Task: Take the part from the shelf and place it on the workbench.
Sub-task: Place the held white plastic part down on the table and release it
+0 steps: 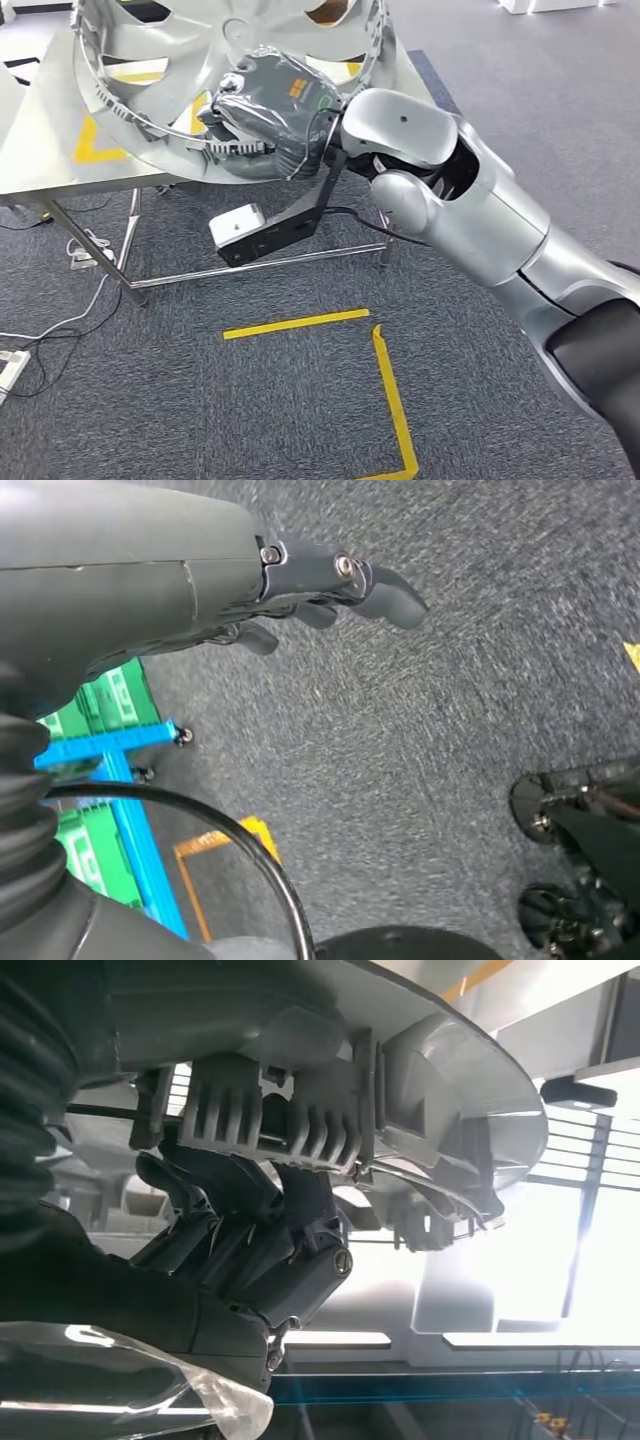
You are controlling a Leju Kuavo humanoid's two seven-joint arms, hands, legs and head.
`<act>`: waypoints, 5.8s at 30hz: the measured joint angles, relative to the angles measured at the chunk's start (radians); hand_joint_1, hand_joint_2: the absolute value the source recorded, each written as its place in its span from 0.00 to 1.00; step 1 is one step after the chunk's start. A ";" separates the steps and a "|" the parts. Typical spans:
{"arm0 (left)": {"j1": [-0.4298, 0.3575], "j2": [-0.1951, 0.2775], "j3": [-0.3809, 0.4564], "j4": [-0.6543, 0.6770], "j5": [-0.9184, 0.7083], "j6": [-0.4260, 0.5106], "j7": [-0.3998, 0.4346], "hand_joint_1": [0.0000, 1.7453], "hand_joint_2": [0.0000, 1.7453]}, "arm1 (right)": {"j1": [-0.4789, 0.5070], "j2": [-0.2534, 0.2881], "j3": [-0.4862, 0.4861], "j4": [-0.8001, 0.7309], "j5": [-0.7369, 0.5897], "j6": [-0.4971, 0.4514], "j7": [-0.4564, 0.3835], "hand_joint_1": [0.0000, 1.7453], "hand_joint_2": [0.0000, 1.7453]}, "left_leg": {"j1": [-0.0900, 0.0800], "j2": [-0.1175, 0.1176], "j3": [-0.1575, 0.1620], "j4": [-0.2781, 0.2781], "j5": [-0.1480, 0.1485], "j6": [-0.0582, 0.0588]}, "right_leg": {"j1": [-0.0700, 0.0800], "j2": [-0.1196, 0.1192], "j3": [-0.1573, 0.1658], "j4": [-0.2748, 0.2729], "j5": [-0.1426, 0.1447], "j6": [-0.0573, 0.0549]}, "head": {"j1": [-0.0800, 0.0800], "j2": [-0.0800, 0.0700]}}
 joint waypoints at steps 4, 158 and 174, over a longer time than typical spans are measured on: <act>0.005 -0.002 0.004 0.000 0.000 0.000 -0.018 0.00 1.00 | 0.002 0.001 -0.005 -0.001 0.002 -0.001 -0.003 1.00 1.00 | 0.010 -0.044 0.006 -0.011 0.007 0.023 | -0.008 0.062 -0.033 0.078 -0.060 0.017 | 0.004 0.000; -0.012 -0.033 0.076 0.007 -0.204 0.118 -0.249 0.00 0.00 | 0.269 0.105 -0.218 0.689 0.106 -0.255 0.060 0.00 0.00 | 0.016 -0.061 0.029 -0.014 -0.016 0.018 | -0.002 0.119 -0.105 0.132 -0.052 0.012 | 0.018 0.000; -0.020 -0.054 0.125 0.007 -0.197 0.249 -0.308 0.00 0.00 | 0.295 0.004 -0.300 0.330 0.082 -0.241 0.093 0.00 0.00 | 0.012 -0.057 -0.051 0.184 -0.131 -0.027 | -0.013 0.118 -0.064 0.006 0.049 -0.014 | 0.014 0.000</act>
